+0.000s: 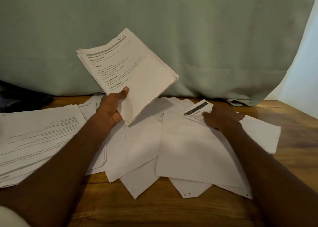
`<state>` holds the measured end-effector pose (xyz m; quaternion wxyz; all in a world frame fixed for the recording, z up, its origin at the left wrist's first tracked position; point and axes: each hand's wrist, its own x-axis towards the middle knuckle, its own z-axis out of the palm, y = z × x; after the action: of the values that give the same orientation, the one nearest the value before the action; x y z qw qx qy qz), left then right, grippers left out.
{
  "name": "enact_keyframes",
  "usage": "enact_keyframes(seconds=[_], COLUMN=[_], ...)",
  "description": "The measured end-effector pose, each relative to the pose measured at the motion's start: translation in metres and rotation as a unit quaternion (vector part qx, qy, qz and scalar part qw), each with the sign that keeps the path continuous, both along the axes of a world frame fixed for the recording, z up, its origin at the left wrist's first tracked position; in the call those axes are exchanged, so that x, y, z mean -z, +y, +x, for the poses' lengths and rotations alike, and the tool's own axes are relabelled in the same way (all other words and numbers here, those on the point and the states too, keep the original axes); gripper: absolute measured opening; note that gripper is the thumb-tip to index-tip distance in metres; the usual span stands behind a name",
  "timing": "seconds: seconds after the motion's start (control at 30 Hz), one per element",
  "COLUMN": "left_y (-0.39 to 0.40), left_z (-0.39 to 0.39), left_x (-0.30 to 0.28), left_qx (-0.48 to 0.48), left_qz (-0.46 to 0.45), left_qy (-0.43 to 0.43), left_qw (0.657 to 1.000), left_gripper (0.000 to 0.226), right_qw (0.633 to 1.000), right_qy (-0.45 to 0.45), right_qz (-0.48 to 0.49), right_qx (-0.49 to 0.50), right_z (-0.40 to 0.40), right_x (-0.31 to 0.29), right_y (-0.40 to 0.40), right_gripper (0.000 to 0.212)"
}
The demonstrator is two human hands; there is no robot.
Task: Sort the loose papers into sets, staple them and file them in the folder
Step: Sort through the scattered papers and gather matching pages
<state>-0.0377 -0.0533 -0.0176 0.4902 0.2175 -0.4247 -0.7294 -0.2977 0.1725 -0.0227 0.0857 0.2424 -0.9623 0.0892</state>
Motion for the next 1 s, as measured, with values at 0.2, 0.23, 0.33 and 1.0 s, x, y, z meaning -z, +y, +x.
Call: enact_keyframes(seconds=[0.2, 0.23, 0.33, 1.0], left_y=[0.001, 0.001, 0.000, -0.003], left_z=[-0.003, -0.003, -0.002, 0.003], left_x=[0.001, 0.001, 0.000, -0.003], left_qx=[0.011, 0.012, 0.008, 0.005], left_qz=[-0.008, -0.010, -0.005, 0.000], left_qy=[-0.003, -0.004, -0.009, -0.006], left_qw=[1.000, 1.000, 1.000, 1.000], left_gripper=[0.050, 0.051, 0.051, 0.048], right_qw=[0.985, 0.968, 0.916, 0.922], right_qy=[-0.002, -0.030, -0.136, -0.071], right_qz=[-0.112, -0.142, -0.140, -0.269], right_qx=[-0.127, -0.206, -0.350, -0.270], right_z=[0.000, 0.007, 0.046, 0.081], right_x=[-0.005, -0.008, -0.017, -0.034], right_y=[-0.001, -0.004, -0.019, -0.030], right_gripper=[0.032, 0.029, 0.057, 0.017])
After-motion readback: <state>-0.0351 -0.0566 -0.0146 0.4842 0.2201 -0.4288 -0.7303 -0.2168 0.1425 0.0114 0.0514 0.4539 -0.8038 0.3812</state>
